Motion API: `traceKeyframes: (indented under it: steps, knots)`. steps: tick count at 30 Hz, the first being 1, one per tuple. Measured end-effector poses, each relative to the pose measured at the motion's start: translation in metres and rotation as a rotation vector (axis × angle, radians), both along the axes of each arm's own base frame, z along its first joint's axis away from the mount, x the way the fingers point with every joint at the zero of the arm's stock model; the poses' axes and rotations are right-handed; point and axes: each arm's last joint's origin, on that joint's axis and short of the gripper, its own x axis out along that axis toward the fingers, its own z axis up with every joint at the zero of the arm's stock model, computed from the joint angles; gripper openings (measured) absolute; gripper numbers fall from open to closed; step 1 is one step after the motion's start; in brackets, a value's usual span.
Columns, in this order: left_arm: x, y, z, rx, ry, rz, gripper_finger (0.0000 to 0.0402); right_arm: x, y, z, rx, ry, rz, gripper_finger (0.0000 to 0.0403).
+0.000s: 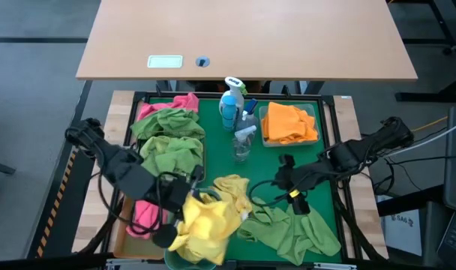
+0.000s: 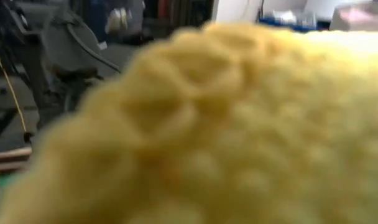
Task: Sort microfiber towel by color & place in baskets
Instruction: Put the yellow towel into the blue bin
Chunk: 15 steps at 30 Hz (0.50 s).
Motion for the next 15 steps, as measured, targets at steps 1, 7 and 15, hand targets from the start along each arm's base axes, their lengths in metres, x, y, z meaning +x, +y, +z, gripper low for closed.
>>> traceKeyframes:
  steps: [1,7,15]
  knots:
    - [-0.003,-0.002,-0.001,0.013,0.023,-0.008,0.0000,0.001,0.000,-0.005,-0.003,0.008,-0.001,0.0211]
    - [-0.017,-0.010,-0.026,0.040,0.271,0.034,0.0000,0.002,0.002,-0.027,0.028,0.074,-0.022,0.0211]
    - [-0.024,-0.015,-0.099,0.082,0.590,0.254,0.0000,0.001,0.002,-0.035,0.059,0.115,-0.053,0.0211]
